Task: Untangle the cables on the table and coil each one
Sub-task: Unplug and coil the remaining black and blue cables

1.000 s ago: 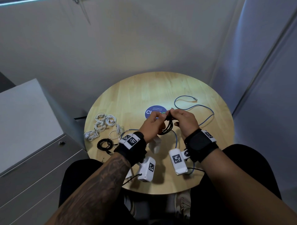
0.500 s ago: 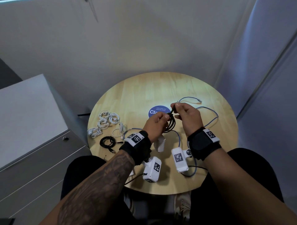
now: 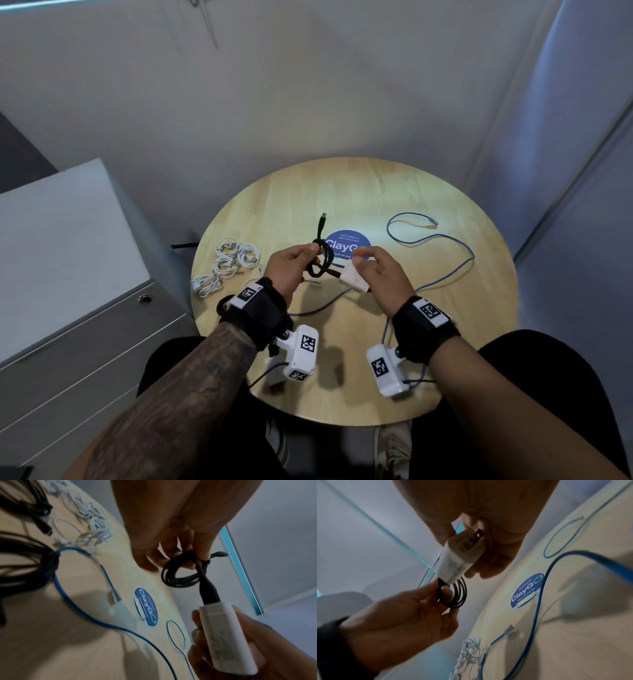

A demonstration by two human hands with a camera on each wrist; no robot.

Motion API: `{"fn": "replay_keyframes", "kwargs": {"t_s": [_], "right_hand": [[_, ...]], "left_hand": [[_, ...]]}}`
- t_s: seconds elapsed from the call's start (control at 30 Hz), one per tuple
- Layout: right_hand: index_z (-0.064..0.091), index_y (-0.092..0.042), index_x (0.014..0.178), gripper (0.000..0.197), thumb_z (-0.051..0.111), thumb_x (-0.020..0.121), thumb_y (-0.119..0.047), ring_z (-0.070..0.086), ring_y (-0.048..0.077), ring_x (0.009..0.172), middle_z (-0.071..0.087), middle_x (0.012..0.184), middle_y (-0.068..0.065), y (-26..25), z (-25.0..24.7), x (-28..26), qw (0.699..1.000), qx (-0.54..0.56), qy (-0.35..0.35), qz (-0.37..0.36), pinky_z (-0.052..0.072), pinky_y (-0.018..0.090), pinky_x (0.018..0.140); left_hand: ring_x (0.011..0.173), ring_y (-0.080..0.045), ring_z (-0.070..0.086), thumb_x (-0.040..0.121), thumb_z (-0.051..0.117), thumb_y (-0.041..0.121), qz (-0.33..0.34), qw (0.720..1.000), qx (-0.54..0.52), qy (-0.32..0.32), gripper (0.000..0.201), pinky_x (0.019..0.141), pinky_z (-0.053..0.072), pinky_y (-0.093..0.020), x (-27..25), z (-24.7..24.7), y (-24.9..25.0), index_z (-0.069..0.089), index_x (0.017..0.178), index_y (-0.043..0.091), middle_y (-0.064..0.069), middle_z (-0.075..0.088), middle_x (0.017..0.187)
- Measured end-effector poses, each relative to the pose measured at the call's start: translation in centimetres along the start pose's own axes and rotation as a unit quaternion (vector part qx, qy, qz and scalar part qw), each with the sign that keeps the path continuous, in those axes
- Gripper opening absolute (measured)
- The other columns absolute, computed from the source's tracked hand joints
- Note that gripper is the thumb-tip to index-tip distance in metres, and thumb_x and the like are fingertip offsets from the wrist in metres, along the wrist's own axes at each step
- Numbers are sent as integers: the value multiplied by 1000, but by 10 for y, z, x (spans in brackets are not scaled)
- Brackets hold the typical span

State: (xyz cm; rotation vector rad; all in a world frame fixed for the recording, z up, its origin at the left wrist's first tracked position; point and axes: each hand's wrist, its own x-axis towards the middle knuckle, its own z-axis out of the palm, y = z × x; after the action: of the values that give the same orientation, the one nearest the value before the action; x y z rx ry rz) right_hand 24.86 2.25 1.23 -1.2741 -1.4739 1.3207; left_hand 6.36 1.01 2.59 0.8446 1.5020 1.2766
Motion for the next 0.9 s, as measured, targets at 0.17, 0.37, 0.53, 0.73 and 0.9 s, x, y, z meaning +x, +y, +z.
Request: {"fn": "replay_keyframes", "kwargs": {"t_s": [0.17,0.37,0.53,0.73,0.9], "right_hand": [[63,-22,111,19,65,92,-25,61,9,88,67,99,-3,17,6,12,999,-15,-39,19,47,27,85],[63,-30,103,14,66,89,-29,57,5,77,61,92,-12,33,7,12,990,-105,-88,25,52,33,84],[61,-30,104,20,63,88,-41,63,11,87,63,91,-13,43,-1,17,962,-243,-114,59,52,33,87],[57,-29,117,31,56,91,-47,58,14,109,59,119,-8,52,-7,20,914,-378,-131,70,47,31,92],[55,-27,126,38,55,93,-45,52,14,119,50,133,-9,58,-4,24,902,-408,-129,54,43,30,96]], "left_hand": [[68,-15,51,95,62,26,-11,1000,18,9,20,59,45,-25,30,-17,10,74,86,12,1,62,69],[58,-13,58,98,58,23,-21,997,49,54,24,54,51,-25,88,-35,22,71,82,10,0,62,68],[63,-24,58,96,60,16,-54,981,166,89,23,67,60,-40,138,-50,2,70,96,-5,-8,61,68],[77,-28,64,92,67,20,-54,918,388,59,10,72,56,-36,164,-47,-25,67,91,11,-6,67,74],[95,-30,61,87,71,17,-33,872,484,59,10,73,43,-29,168,-37,-33,62,87,11,-10,66,99]]}}
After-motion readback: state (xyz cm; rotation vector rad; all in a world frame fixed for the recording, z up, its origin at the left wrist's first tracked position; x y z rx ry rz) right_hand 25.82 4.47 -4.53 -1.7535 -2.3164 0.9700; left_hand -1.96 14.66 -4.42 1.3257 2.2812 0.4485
